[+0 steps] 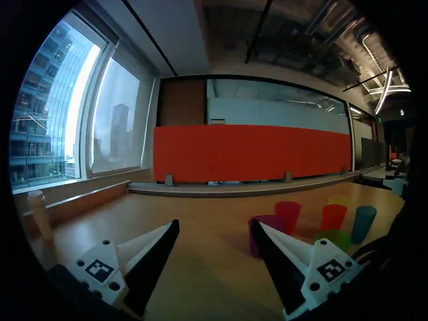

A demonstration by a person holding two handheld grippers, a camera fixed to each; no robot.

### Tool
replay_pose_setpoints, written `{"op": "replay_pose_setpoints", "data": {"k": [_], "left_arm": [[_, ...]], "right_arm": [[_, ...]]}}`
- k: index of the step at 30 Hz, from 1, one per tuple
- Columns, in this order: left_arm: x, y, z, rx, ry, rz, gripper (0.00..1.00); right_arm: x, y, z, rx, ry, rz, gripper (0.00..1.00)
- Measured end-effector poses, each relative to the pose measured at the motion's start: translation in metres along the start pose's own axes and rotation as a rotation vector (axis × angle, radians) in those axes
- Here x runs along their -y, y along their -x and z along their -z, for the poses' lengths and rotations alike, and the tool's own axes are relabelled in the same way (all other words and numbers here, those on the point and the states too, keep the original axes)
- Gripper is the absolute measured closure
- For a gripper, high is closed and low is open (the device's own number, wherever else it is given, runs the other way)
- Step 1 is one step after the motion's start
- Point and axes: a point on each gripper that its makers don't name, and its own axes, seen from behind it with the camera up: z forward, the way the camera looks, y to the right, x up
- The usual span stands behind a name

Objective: Pour water

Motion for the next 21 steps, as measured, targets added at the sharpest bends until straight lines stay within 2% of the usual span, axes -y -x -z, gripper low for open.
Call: {"op": "replay_pose_setpoints", "data": {"k": [21], "left_arm": [[-0.0004, -0.0002, 0.0004, 0.0, 0.0, 0.0, 0.01]], "right_arm": [[0.0013, -0.0011, 0.0017, 0.003, -0.004, -0.003, 0.0]]}}
